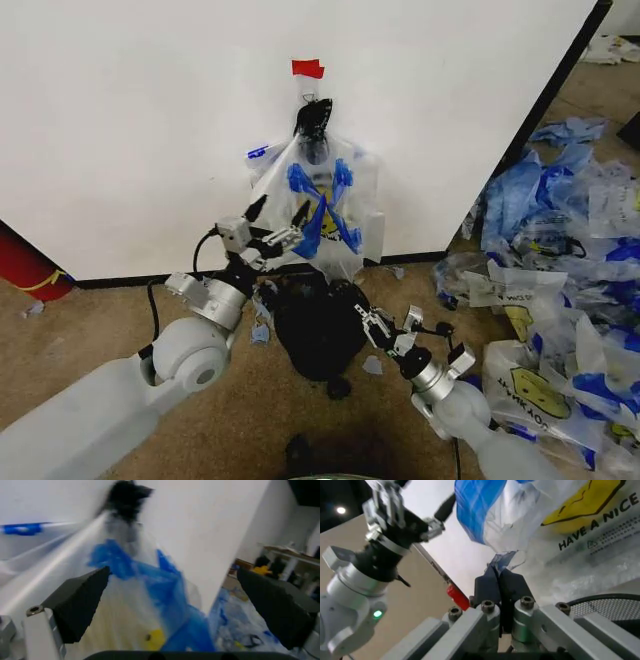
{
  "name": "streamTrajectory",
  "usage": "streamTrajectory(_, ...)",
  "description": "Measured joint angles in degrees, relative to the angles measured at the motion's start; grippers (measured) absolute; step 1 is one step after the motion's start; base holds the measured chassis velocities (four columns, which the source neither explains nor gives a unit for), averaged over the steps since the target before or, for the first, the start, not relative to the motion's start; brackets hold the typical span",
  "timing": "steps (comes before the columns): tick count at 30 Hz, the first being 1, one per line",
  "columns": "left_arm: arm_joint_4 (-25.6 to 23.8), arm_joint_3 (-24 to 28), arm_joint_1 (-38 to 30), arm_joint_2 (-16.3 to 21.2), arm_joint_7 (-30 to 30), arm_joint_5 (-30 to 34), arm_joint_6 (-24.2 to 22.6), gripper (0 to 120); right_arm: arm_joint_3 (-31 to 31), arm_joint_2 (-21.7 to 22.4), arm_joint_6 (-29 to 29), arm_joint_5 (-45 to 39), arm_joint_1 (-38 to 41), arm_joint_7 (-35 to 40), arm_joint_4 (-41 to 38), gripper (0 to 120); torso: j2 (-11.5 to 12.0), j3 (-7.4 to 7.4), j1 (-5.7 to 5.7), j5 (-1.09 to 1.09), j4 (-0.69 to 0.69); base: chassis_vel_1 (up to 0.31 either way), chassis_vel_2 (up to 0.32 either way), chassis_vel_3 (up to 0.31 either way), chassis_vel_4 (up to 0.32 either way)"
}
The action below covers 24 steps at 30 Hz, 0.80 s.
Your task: Pick up the garbage bag from the wall and place it over the trash bin.
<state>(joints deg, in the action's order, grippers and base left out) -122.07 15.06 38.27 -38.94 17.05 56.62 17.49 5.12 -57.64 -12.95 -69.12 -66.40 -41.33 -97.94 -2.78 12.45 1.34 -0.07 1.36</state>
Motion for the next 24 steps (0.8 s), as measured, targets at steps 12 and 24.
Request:
streamTrajectory(12,1.9,11.2,-11.9,2.8,-4.5,9.4,-4.5,100,0.5,0.0,-0.2,0.2,-0.9,-0.5,-0.3,0,0.0,0.0,0.0,0.02,-0.02,0.0,0.0,0.0,0.0)
streamTrajectory(24,6.1,14.7,-18.8,2.9,-5.0,11.9,-5.5,99,1.1,0.1,-0.5,0.2,-1.0,-0.9,-0.3,0,0.0,0.0,0.0,0.01,-0.02,0.0,0.0,0.0,0.0)
